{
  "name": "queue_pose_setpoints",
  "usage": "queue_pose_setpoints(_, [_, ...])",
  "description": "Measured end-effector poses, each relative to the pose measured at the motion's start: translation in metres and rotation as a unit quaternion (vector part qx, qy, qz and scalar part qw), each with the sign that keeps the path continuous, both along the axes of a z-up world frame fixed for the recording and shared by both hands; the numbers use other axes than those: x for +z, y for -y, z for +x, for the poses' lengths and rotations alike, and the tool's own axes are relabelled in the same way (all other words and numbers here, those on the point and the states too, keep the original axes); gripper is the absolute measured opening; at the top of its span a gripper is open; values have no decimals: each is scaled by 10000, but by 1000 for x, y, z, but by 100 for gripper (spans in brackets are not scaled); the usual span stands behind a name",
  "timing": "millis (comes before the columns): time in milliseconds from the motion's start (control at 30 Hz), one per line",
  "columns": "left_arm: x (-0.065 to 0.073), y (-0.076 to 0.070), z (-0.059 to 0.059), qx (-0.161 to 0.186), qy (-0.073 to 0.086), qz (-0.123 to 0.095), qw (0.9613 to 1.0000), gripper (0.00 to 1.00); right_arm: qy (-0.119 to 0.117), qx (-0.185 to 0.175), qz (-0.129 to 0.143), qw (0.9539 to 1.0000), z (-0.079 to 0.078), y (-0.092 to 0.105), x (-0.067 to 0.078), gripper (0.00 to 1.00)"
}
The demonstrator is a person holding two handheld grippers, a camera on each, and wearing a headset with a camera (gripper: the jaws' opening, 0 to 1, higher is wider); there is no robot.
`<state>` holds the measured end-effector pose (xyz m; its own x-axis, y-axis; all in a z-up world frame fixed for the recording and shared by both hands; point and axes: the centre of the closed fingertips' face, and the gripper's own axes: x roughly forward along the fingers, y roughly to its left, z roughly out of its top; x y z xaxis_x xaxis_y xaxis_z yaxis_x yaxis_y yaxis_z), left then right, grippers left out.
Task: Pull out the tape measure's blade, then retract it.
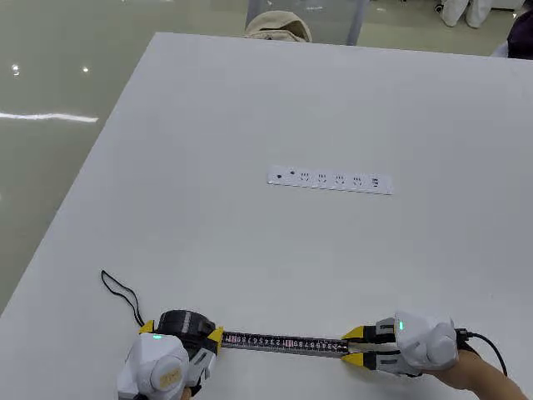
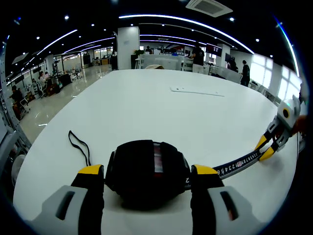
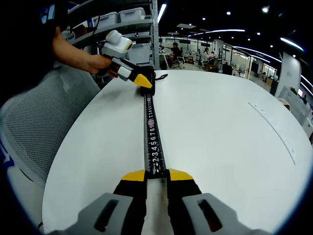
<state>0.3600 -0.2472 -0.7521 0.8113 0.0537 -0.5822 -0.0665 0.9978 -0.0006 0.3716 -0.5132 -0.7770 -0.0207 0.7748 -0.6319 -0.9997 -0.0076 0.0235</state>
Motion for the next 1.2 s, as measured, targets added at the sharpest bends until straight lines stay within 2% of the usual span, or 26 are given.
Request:
queue_pose_setpoints(367, [0,0,2,150,45,-45,9999,68,47,-26,-66,10000,0,0,1,12])
queue_pose_setpoints(500, [1,-1,4,261,89,-148,9995,68,50,-21,-72,10000,1,1,-2,12])
queue_pose_setpoints(833, [-3,-2,5,478,45,-309,9984,69,37,-42,-66,10000,0,0,0,12])
queue_pose_setpoints(1200, [-5,-3,6,607,32,-370,9975,70,31,-58,-70,10000,1,1,-2,12])
